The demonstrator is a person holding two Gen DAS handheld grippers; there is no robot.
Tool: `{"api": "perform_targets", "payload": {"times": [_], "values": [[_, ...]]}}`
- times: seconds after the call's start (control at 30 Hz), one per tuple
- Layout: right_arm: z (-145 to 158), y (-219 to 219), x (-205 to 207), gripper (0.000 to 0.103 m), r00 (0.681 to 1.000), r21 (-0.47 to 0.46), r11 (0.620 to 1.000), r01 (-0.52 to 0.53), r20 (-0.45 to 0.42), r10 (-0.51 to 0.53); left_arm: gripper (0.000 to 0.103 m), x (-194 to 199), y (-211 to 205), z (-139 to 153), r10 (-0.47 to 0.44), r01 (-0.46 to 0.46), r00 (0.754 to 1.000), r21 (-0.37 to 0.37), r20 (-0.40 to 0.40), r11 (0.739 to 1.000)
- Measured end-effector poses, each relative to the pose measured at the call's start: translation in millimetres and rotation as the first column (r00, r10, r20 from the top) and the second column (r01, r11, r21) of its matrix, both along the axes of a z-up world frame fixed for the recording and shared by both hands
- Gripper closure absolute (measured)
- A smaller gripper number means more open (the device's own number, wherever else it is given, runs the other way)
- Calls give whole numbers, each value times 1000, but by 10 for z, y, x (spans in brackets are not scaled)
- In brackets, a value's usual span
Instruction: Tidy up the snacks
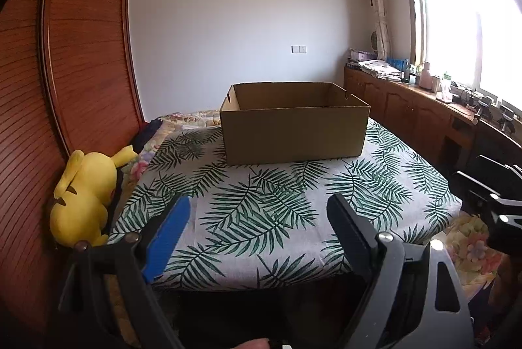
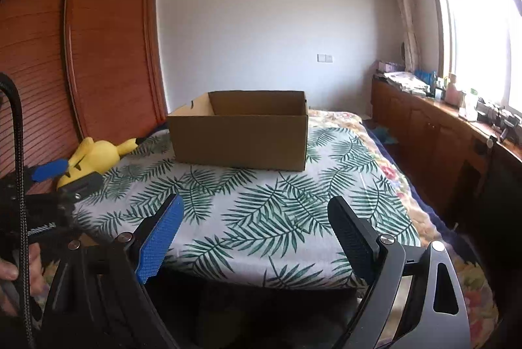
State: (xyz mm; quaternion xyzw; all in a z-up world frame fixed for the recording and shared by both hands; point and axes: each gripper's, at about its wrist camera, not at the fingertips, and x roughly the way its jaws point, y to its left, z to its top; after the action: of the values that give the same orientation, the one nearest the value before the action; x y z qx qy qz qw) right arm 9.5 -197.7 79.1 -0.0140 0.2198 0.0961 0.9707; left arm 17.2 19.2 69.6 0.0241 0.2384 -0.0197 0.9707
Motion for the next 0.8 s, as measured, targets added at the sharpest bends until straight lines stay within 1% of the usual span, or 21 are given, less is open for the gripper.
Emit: {"api": "perform_targets", "payload": {"times": [0.13,0.6,0.8], "values": [[-48,-36,33,12,1000,6,1000,2,-16,-2,16,-19,1,6,-6,6,1000,0,-1,1000],[-69,-76,57,12,1000,4,1000,11,-18,-10,16,-68,20,42,6,-6,1000,-10,12,1000],[-67,-75,57,12,1000,4,1000,10,-18,-10,16,-73,12,44,13,-13,1000,0,17,1000]]}}
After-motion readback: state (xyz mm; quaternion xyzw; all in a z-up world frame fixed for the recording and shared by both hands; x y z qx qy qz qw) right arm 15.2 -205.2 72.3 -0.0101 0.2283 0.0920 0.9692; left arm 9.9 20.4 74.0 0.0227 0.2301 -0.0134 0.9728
